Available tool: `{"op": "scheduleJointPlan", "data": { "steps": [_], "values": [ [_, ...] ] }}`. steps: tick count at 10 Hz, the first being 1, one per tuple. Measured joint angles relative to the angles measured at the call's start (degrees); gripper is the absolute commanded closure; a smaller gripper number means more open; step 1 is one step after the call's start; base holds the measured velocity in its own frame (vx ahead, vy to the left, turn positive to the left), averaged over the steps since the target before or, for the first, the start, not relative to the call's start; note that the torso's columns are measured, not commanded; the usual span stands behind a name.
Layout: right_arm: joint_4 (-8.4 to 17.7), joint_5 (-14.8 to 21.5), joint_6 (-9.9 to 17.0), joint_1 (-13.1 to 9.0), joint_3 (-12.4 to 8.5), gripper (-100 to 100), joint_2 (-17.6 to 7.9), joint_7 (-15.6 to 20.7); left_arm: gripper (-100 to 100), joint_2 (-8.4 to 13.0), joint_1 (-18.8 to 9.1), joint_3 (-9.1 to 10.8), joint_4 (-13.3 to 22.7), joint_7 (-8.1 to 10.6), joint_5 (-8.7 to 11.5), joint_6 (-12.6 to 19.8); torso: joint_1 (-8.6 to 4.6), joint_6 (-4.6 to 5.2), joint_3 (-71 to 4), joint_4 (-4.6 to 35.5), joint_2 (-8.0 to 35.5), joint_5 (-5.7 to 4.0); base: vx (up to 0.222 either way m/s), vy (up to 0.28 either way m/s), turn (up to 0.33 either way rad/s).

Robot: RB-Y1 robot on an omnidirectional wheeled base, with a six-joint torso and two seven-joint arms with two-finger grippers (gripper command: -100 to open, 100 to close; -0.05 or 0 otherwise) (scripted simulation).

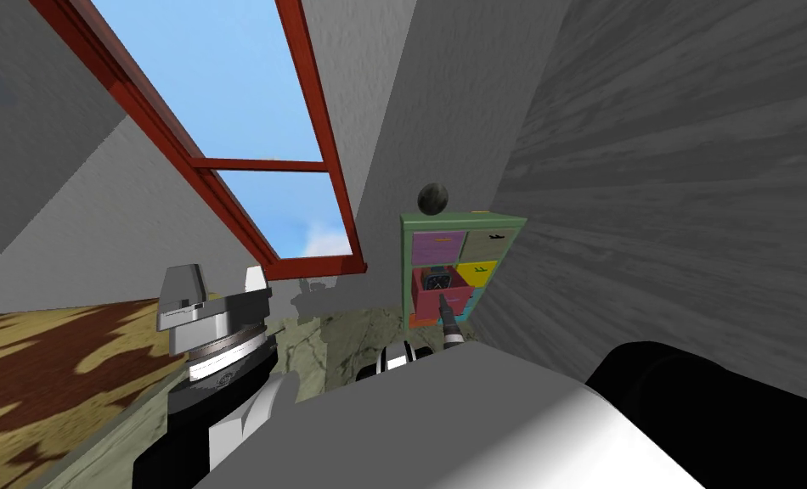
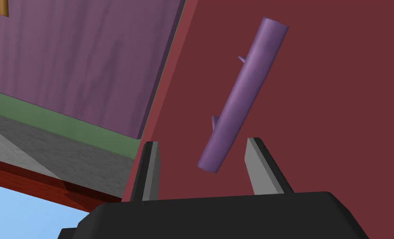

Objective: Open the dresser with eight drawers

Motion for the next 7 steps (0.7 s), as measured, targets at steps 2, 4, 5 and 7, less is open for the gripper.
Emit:
{"op": "scheduleJointPlan", "data": {
  "steps": [2,4,5,7],
  "values": [
    [-2.7,-0.4,1.9,1.2,-0.3,-100,-0.2,0.9,0,0.0,0.0,0.0,0.0,0.0,0.0,0.0,0.24,-0.08,-0.2,0.0,-0.3,0.15,0.057,0.015,-0.041],
    [-5.9,-0.8,4.0,2.4,-0.7,-100,-0.3,2.1,0,0.0,0.0,0.0,0.0,0.0,0.0,0.0,0.26,-0.06,0.2,0.2,0.4,0.14,0.033,0.009,-0.038],
    [-7.7,-1.1,5.0,3.2,-0.8,-100,-0.6,2.5,0,0.0,0.0,0.0,0.0,0.0,0.0,0.0,0.24,-0.05,0.3,0.2,0.5,0.12,0.013,0.01,-0.039],
    [-11.0,-1.5,7.2,4.7,-1.1,-100,-0.6,3.7,0,0.0,0.0,0.0,0.0,0.0,0.0,0.0,0.26,-0.07,0.2,0.2,0.4,0.15,0.004,0.015,-0.044]
  ]
}}
